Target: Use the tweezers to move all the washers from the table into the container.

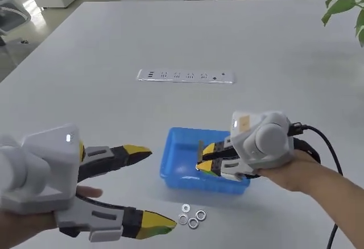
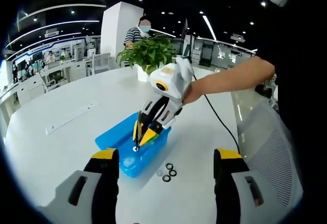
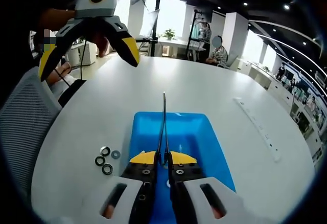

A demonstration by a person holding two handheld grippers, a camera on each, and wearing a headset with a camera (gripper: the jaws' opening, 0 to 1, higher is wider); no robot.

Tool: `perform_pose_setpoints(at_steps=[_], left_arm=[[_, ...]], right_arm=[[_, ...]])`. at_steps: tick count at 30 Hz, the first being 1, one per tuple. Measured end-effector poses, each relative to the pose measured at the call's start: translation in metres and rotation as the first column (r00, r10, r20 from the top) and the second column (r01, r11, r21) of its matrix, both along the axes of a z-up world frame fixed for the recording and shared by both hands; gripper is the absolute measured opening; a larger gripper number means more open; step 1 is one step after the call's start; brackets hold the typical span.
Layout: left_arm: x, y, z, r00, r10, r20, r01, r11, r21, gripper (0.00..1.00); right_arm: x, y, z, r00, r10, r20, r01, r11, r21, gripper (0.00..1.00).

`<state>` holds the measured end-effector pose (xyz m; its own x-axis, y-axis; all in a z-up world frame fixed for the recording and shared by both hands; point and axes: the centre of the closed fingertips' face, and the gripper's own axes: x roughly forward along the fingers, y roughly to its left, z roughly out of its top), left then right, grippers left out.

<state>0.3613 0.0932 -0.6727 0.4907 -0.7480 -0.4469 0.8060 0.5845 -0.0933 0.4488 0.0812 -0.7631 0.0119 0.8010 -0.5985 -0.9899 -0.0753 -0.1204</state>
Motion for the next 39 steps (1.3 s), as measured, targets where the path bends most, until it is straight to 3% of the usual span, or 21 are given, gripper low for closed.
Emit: perform_pose_setpoints(at_steps=[11,20,27,39], left_arm=[[0.017,-0.005,0.003,0.999,-0.038,0.014,0.038,0.999,0.007,0.70],[0.036,-0.013,0.004,0.993,-0.107,0.041,0.105,0.993,0.055,0.54],[0.051,-0.023,0.002,0.983,-0.169,0.067,0.161,0.981,0.110,0.40],[0.072,-0.036,-0.007,0.968,-0.240,0.079,0.225,0.960,0.166,0.30]], right_arm=[[0.001,-0.001,-0.006,1.000,-0.002,-0.021,0.002,1.000,-0.014,0.09],[0.000,-0.001,-0.006,1.000,0.008,-0.016,-0.008,1.000,-0.014,0.09],[0.000,-0.002,-0.006,1.000,0.014,-0.013,-0.014,1.000,-0.014,0.09],[-0.001,-0.001,-0.007,1.000,0.020,-0.008,-0.020,1.000,-0.014,0.09]])
